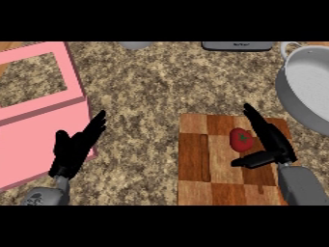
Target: Pick the tomato from the cutting board and place it in the pot
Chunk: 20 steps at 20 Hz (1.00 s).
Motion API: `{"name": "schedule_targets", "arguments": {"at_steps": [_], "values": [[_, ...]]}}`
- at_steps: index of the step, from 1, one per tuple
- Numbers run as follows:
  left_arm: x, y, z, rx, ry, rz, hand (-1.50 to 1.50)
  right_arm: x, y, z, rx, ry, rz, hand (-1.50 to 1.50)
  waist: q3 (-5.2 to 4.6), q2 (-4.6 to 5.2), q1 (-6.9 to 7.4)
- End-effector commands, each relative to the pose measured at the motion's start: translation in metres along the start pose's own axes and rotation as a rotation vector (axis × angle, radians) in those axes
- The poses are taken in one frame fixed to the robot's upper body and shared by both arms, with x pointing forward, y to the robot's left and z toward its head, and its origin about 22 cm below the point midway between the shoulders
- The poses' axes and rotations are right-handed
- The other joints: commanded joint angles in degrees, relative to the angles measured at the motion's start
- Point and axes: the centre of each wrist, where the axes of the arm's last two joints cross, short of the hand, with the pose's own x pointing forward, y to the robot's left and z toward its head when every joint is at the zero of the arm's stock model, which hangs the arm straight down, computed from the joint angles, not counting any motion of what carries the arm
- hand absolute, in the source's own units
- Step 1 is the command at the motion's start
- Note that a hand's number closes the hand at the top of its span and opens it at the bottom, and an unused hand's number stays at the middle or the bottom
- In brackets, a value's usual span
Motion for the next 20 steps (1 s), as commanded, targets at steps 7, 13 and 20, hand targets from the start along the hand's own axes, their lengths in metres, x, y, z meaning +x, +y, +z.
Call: {"name": "schedule_targets", "arguments": {"at_steps": [7, 13, 20], "values": [[-0.001, -0.008, -0.014, -0.001, -0.017, 0.014, 0.0, -0.04, 0.008, 0.001, 0.055, -0.022, 0.051, 1.5, 0.38, 0.67, -0.15], [-0.006, -0.01, 0.0, -0.005, 0.005, 0.015, 0.0, -0.051, -0.028, 0.028, -0.071, -0.07, -0.062, 1.5, 0.39, 0.52, -0.49], [-0.01, 0.01, 0.01, 0.044, 0.006, 0.017, 0.0, -0.037, -0.201, 0.191, -0.548, -0.126, -0.001, 1.5, 0.9, 1.11, -2.88]]}}
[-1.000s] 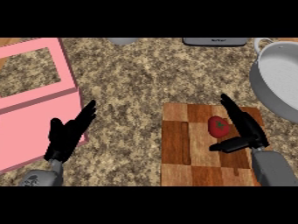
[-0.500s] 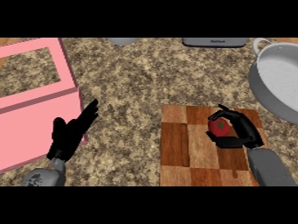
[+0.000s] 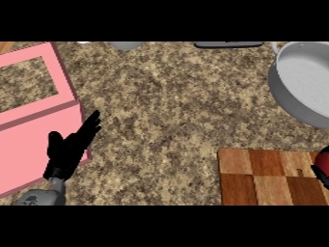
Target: Pick the tomato from the cutting board and place it in the pot
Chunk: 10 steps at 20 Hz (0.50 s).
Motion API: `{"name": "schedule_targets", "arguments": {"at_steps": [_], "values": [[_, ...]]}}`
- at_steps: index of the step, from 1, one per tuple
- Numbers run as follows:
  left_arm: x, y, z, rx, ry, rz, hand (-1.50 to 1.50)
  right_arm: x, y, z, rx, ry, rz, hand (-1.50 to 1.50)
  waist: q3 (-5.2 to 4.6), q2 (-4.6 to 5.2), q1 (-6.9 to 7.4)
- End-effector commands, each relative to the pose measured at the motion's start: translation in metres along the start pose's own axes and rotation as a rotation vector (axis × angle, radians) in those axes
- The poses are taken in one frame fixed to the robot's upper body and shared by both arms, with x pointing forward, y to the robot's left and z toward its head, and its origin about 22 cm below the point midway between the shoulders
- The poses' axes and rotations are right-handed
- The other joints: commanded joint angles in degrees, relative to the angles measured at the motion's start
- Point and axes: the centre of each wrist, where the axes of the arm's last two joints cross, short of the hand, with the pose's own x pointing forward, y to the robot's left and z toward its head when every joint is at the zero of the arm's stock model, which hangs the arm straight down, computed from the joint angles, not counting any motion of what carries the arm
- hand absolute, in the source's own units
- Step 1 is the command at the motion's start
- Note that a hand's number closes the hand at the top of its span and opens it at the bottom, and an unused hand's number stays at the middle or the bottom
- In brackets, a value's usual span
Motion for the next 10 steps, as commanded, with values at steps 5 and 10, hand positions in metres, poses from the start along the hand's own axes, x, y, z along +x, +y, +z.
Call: {"name": "schedule_targets", "arguments": {"at_steps": [5, 10], "values": [[0.008, -0.004, -0.008, -0.038, -0.022, -0.006, 0.0, 0.032, -0.123, 0.079, -0.323, -0.087, 0.153, 1.5, 0.49, 0.75, 2.06], [-0.006, -0.012, 0.004, -0.059, -0.007, -0.016, 0.0, 0.046, -0.139, 0.078, -0.38, -0.095, 0.235, 1.5, 0.37, 0.42, 3.5]]}}
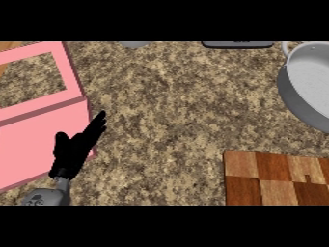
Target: Pick the tomato from the cutting board and place it in the pot
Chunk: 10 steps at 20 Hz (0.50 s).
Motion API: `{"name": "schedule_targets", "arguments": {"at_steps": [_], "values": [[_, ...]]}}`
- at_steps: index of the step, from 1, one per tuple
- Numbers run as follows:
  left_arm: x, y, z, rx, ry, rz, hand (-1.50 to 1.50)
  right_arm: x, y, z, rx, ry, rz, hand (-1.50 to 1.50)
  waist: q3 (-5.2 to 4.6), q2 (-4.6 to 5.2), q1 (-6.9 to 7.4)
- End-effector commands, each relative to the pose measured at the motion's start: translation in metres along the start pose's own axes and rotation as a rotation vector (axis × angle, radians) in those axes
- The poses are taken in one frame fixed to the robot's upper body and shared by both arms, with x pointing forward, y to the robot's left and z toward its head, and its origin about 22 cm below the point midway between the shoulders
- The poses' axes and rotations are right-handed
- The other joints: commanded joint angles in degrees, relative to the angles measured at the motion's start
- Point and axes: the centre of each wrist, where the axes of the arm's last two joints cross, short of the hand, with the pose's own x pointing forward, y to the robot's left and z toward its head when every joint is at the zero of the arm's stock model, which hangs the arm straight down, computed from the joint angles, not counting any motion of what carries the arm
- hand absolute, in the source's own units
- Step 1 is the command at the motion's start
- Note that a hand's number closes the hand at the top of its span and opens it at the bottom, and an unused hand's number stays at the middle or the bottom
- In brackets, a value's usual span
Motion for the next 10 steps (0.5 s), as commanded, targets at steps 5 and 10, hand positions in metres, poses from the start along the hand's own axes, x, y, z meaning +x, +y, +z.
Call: {"name": "schedule_targets", "arguments": {"at_steps": [5, 10], "values": [[0.012, -0.001, -0.014, 0.006, -0.002, -0.008, 0.0, 0.019, -0.033, -0.004, -0.043, -0.117, 0.2, 1.5, -0.23, -0.21, 0.1], [0.002, -0.012, 0.005, -0.005, 0.001, -0.009, 0.0, 0.048, -0.051, -0.025, -0.053, -0.178, 0.32, 1.5, -0.32, -0.42, 0.37]]}}
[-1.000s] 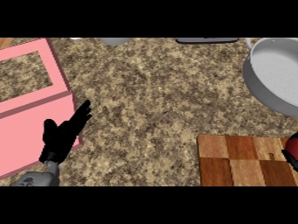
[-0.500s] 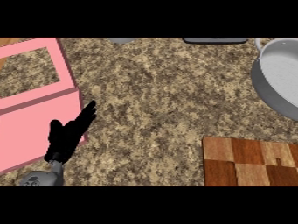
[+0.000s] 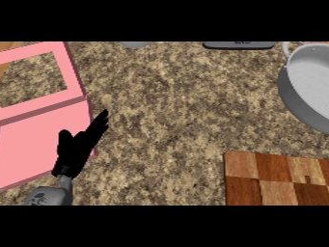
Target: Pick the tomato from the cutting board and place it in the pot
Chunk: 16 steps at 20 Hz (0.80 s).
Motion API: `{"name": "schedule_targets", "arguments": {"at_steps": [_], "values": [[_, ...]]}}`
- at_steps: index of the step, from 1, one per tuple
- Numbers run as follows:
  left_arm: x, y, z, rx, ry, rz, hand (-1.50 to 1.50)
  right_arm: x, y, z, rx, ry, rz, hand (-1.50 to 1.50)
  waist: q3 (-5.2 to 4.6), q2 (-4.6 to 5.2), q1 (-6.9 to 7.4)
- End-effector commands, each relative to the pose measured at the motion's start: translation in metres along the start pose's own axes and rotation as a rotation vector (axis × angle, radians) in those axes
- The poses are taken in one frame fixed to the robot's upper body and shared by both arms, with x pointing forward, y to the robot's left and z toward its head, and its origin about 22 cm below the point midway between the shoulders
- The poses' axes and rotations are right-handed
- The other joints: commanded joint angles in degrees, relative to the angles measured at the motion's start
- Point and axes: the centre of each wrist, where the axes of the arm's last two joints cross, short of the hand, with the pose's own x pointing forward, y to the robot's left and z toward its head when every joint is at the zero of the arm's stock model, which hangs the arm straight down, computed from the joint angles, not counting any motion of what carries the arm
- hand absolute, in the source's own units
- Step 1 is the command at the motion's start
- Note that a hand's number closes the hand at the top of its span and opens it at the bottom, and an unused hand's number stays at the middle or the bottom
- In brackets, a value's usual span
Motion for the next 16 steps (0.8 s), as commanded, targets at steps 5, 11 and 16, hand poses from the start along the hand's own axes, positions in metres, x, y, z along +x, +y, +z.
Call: {"name": "schedule_targets", "arguments": {"at_steps": [5, 11, 16], "values": [[-0.007, 0.012, 0.011, -0.014, 0.0, 0.002, 0.0, 0.051, -0.02, -0.058, -0.031, -0.073, 0.142, 1.5, -0.25, -0.23, -0.15], [0.003, 0.014, 0.008, -0.007, 0.003, -0.022, 0.0, 0.104, 0.002, -0.113, 0.015, -0.067, 0.24, 1.5, -0.3, -0.29, -0.05], [-0.008, -0.007, -0.01, -0.012, -0.013, -0.009, 0.0, 0.144, 0.033, -0.152, 0.069, -0.042, 0.327, 1.5, -0.25, 0.16, 0.94]]}}
